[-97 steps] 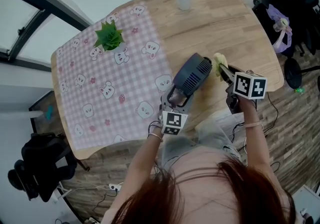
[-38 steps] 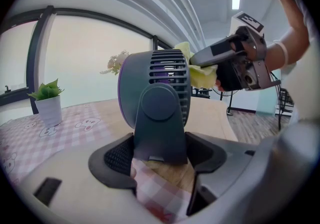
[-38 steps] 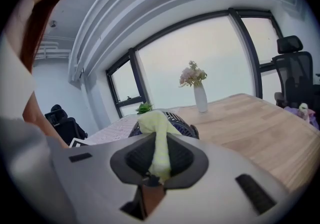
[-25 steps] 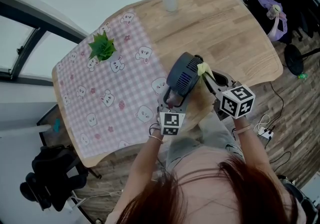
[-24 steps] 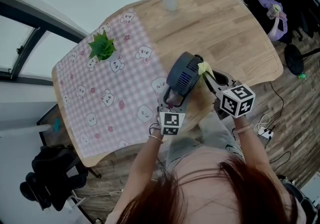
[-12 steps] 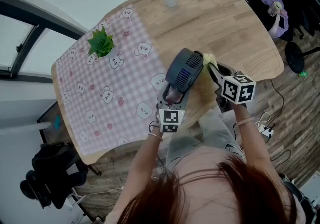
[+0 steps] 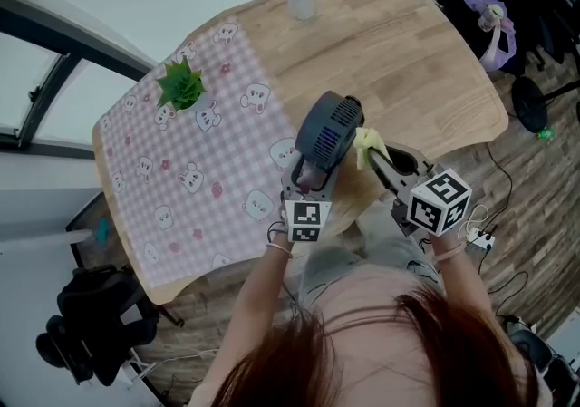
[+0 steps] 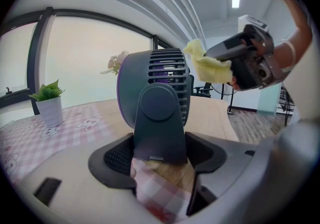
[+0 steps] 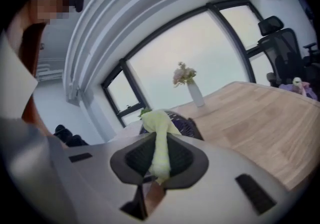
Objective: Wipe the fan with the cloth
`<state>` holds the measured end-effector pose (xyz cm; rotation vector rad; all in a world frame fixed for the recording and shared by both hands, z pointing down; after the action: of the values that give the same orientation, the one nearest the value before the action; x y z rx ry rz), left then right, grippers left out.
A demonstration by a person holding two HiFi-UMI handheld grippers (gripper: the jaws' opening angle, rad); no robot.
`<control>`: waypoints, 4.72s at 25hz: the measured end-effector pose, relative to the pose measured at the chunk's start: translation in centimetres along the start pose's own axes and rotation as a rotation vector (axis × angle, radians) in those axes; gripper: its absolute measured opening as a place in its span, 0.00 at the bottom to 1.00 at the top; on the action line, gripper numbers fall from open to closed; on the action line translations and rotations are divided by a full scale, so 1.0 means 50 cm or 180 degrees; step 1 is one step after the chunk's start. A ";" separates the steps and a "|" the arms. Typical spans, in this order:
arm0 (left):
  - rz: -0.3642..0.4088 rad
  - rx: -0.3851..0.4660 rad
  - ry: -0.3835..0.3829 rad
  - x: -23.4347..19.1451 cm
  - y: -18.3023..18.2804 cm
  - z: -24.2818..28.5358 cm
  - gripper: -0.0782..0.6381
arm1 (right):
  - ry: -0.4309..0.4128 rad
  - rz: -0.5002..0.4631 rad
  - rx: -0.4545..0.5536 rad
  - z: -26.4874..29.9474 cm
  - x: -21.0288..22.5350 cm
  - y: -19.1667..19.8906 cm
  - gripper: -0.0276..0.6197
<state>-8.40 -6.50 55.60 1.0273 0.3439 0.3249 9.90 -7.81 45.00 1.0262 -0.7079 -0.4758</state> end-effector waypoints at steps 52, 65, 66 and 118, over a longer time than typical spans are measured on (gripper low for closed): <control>0.0006 -0.0008 -0.0024 0.003 -0.004 -0.002 0.54 | -0.0034 -0.1399 -0.0944 0.085 0.043 0.035 0.12; 0.0008 -0.0048 -0.0043 0.003 -0.004 -0.001 0.54 | 0.0188 -0.1274 -0.0984 0.118 0.116 0.030 0.12; -0.0003 -0.0042 -0.0053 0.003 -0.004 -0.001 0.54 | 0.0198 -0.1274 -0.0988 0.121 0.118 0.029 0.12; -0.0001 -0.0113 -0.0137 0.006 -0.005 0.003 0.54 | -0.0657 -0.1102 -0.1630 0.152 -0.026 0.142 0.12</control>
<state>-8.02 -6.61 55.42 0.9979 0.2984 0.3071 3.73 -8.32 53.45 0.6165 -0.5468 -1.0182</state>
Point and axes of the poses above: the fingertips, and each gripper's own axes: z forward along the fingers, x to its right, y out of its underside, the point moved 7 cm from there along -z, backward along the fingers, and after that the axes turned 10 degrees about -z, right-handed, at the moved point
